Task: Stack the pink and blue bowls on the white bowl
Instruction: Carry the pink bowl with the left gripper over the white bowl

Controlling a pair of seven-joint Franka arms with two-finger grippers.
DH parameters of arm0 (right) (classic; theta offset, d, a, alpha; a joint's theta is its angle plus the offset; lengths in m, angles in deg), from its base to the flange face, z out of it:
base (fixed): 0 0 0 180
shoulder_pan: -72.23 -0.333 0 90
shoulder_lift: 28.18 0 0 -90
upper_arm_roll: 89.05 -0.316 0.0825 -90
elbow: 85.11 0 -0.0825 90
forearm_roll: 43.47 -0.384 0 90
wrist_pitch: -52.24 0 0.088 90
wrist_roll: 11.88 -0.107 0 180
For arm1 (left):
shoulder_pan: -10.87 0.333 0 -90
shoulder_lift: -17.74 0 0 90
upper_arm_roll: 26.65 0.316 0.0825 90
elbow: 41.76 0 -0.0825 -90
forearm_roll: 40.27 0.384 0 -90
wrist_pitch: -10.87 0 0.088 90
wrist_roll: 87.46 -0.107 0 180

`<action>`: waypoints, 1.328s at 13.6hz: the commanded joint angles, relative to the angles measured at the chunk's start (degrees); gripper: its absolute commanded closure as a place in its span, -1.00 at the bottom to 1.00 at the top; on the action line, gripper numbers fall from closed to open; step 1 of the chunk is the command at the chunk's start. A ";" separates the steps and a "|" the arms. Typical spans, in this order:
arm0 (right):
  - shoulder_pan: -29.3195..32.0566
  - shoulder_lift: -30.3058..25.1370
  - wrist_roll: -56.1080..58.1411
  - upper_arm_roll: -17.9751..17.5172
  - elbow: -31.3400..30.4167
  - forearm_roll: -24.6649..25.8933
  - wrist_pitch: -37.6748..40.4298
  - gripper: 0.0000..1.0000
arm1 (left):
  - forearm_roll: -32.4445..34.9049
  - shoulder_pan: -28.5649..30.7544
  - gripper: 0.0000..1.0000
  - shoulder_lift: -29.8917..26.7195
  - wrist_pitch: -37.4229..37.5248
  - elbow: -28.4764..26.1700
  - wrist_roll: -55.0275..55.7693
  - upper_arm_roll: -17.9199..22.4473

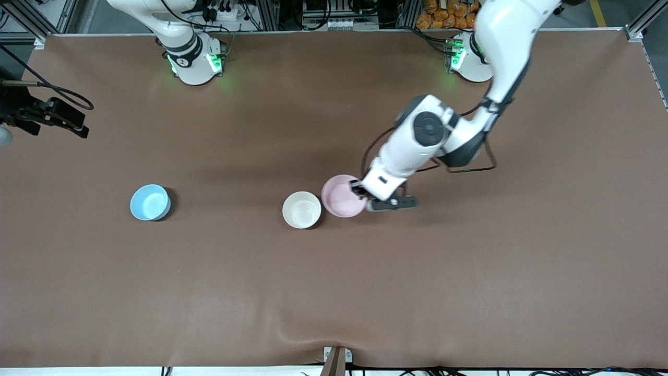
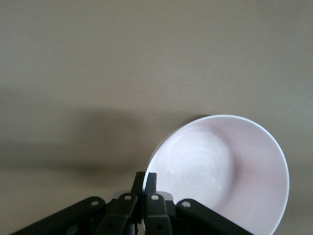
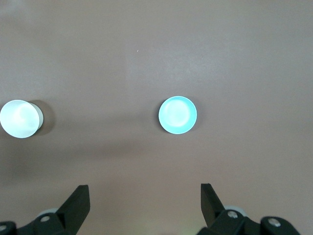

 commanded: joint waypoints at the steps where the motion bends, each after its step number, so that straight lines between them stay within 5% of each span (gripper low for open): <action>1: 0.84 0.14 0.48 -0.54 0.64 0.18 0.53 -1.00 | 0.69 -12.08 1.00 8.05 1.57 11.31 7.19 9.41; 4: 0.84 0.14 0.48 -0.54 0.64 0.18 0.53 -1.00 | 0.34 -20.03 1.00 13.85 1.57 16.59 11.42 15.86; 17: 1.02 0.23 0.48 -0.54 0.64 0.18 0.61 -1.00 | 0.43 -22.42 1.00 16.15 0.96 18.46 12.05 16.13; 18: 1.02 0.14 0.48 -0.54 0.64 0.18 0.53 -1.00 | 0.43 -22.33 0.66 16.24 0.87 18.54 11.96 16.13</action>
